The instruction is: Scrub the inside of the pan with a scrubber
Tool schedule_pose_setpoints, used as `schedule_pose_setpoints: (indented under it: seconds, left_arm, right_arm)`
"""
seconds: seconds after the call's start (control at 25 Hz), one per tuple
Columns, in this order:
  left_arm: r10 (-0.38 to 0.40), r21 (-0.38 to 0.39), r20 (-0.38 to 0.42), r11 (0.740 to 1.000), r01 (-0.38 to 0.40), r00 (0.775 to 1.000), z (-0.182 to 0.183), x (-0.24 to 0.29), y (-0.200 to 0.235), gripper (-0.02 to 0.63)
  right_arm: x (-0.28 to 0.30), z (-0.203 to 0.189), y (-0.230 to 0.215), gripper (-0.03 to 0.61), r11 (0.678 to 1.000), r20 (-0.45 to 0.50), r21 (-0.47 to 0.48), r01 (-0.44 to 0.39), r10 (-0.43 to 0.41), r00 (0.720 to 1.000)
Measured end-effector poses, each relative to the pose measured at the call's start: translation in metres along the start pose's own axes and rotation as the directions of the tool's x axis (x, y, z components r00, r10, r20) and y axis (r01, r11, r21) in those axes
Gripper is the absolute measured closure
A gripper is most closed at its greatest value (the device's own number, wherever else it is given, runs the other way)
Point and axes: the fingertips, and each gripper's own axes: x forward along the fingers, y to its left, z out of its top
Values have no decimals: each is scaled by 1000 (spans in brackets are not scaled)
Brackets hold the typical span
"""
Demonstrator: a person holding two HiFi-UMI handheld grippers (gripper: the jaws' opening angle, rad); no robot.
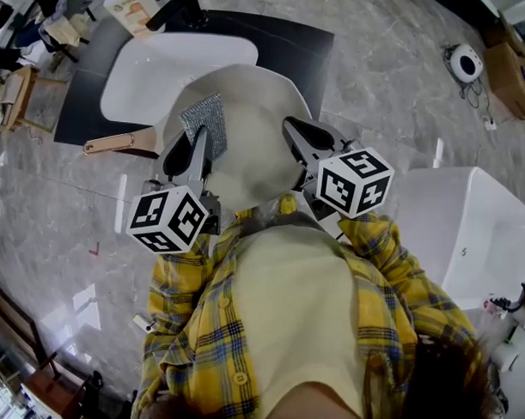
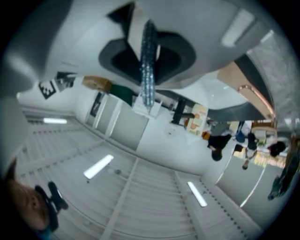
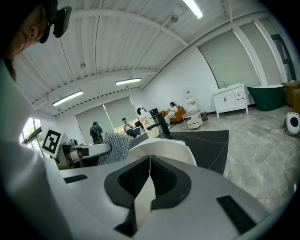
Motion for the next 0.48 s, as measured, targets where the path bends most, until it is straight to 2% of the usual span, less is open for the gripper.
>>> schedule_pose_setpoints:
  seconds: [0.12, 0.2, 0.28, 0.48]
  left_arm:
    - [53, 174, -34, 984, -46, 998, -4, 1, -3, 523]
    - [67, 241, -47, 969, -54, 997, -6, 2, -7, 523]
    - [72, 271, -55, 961, -54, 996, -9, 2, -9, 523]
    - [78, 278, -63, 959, -57, 995, -10, 3, -9, 523]
  right_arm:
    - [0, -2, 0, 564, 1000, -11, -8, 9, -9, 1000]
    - [0, -4, 0, 565, 1000, -18, -17, 16, -17, 1000]
    - [-1, -5, 1, 565, 999, -22, -25, 22, -23, 999]
    - [-3, -5, -1, 565, 998, -29, -44, 41, -42, 999]
